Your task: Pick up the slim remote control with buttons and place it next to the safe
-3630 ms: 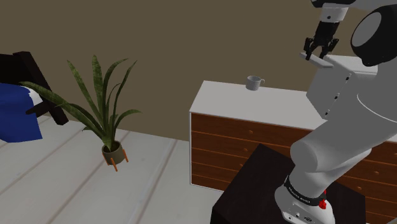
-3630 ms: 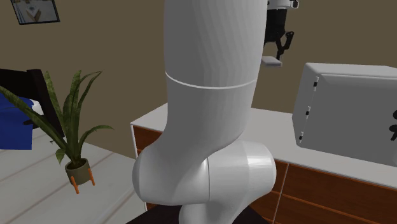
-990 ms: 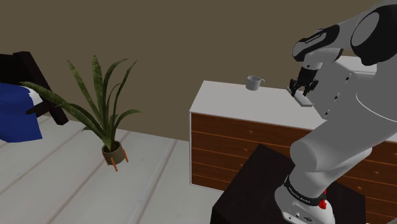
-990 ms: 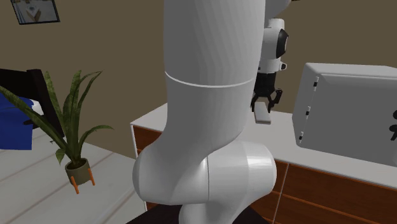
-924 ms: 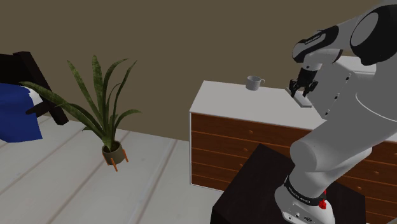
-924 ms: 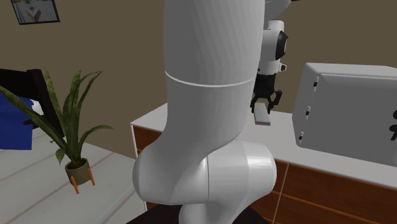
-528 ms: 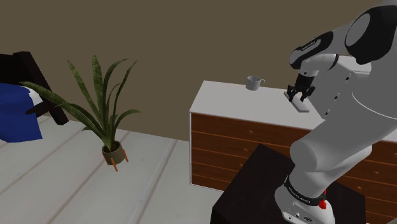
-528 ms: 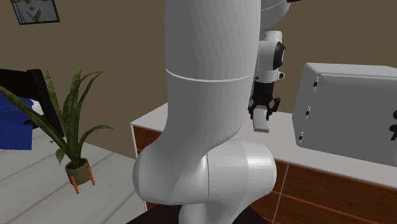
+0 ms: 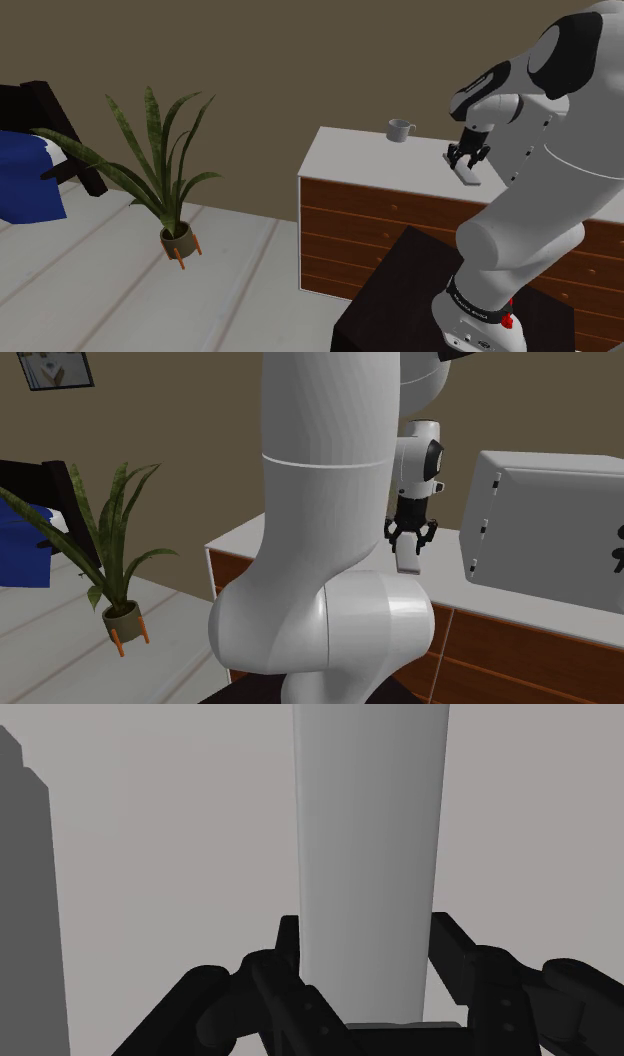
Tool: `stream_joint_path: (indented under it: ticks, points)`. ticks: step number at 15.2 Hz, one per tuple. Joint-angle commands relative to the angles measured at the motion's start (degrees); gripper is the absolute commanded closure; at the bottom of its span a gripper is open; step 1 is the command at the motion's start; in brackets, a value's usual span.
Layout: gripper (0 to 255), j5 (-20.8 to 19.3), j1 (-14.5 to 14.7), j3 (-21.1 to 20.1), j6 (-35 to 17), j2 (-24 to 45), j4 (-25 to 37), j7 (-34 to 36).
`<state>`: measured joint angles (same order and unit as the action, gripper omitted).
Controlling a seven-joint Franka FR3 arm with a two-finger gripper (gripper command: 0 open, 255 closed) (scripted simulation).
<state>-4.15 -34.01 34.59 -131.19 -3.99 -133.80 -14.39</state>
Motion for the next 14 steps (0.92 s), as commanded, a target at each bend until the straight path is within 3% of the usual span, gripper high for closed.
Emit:
stream_joint_path:
  ticks: [1, 9, 10, 14]
  points:
    - [255, 0.7, 0.0, 0.2, -1.7, 1.1, -0.8, -0.6]
    - [255, 1.2, 0.0, 0.2, -2.7, 1.7, -1.1, -0.9]
    - [0, 1.2, 0.0, 0.2, -2.7, 1.7, -1.1, -0.9]
    - [0, 1.2, 0.0, 0.2, -2.7, 1.7, -1.1, -0.9]
